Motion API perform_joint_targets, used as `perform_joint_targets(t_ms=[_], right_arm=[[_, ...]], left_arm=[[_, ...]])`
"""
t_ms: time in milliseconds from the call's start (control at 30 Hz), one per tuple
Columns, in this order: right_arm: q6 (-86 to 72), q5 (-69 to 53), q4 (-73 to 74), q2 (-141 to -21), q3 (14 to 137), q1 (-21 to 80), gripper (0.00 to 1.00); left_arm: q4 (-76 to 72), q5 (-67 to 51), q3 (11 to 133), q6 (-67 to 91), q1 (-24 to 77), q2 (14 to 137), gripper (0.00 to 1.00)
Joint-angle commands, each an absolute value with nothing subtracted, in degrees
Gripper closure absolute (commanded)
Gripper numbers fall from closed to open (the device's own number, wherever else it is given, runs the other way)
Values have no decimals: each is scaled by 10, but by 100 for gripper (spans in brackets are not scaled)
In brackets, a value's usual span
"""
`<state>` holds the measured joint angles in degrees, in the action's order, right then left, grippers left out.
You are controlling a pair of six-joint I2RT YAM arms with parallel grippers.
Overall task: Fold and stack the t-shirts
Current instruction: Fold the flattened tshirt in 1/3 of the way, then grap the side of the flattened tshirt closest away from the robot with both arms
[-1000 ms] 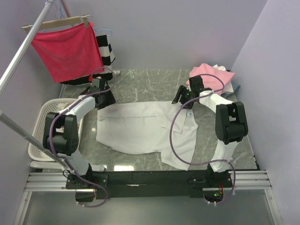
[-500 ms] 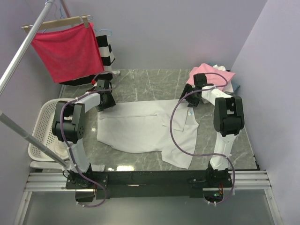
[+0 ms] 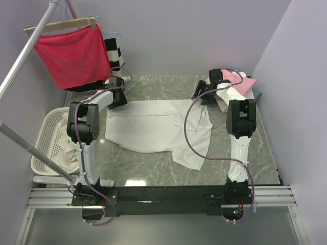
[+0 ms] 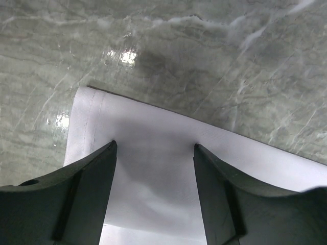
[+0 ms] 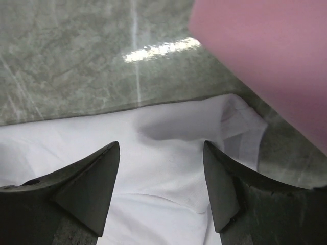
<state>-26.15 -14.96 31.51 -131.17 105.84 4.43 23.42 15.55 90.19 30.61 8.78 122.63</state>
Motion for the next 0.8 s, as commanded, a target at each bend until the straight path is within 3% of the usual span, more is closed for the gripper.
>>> perform_joint_targets(t_ms=[0, 133, 267, 533, 767], right_arm=[[-236, -183, 239, -1232, 1026, 40, 26], [-222, -163, 165, -1081, 892, 40, 22], [-225, -156, 187, -992, 826, 40, 22], [-253, -233, 197, -854, 629, 74, 22], [-243, -208, 224, -865, 629, 212, 23]], left_arm=[[205, 149, 883, 295, 86, 1186, 31], [128, 147, 785, 300, 91, 1038, 24], [126, 162, 699, 325, 100, 933, 15], [199, 157, 534, 411, 146, 783, 21], [226, 154, 408, 534, 192, 672, 22]])
